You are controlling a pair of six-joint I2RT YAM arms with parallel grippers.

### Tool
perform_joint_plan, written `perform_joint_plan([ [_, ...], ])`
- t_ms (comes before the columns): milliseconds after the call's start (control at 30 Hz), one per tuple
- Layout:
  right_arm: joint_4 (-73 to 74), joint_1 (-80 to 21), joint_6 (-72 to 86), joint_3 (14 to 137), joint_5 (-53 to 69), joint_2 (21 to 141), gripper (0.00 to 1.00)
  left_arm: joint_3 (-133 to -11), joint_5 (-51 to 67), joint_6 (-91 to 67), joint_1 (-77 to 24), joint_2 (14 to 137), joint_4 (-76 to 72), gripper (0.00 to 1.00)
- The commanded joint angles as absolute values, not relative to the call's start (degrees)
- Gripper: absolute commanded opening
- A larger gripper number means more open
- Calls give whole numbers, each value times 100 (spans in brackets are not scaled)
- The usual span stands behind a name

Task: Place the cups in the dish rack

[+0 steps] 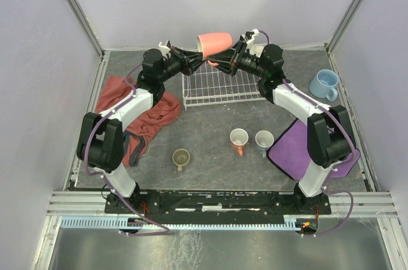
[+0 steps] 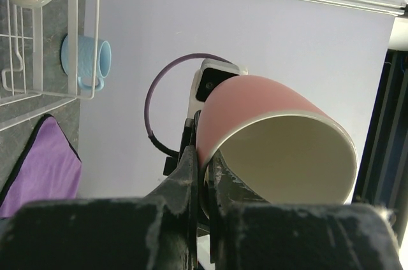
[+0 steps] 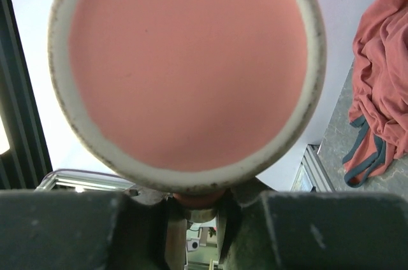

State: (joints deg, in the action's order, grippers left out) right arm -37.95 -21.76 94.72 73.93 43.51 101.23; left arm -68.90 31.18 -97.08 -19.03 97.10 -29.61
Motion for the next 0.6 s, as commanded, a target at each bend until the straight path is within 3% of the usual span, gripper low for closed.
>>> perform_joint_plan([
  [0,-3788,-2183,9255,7804,4025,10097,1,-7010,3391,-9609,-1982,9268,-3654,4],
  [200,-3010,-2161,8681,8108,4053,10049,1,-7031,3326,-8891,-1769,9122,-2942,46],
  [400,-1781,-2048,7722,8770,4012,10187,1,-6988,3236,-7969,-1292,8834,-1814,52],
  [567,910,-1993,5799,9975,3446,10456,1,-7260,2862,-6389,-940,8737,-108,53],
])
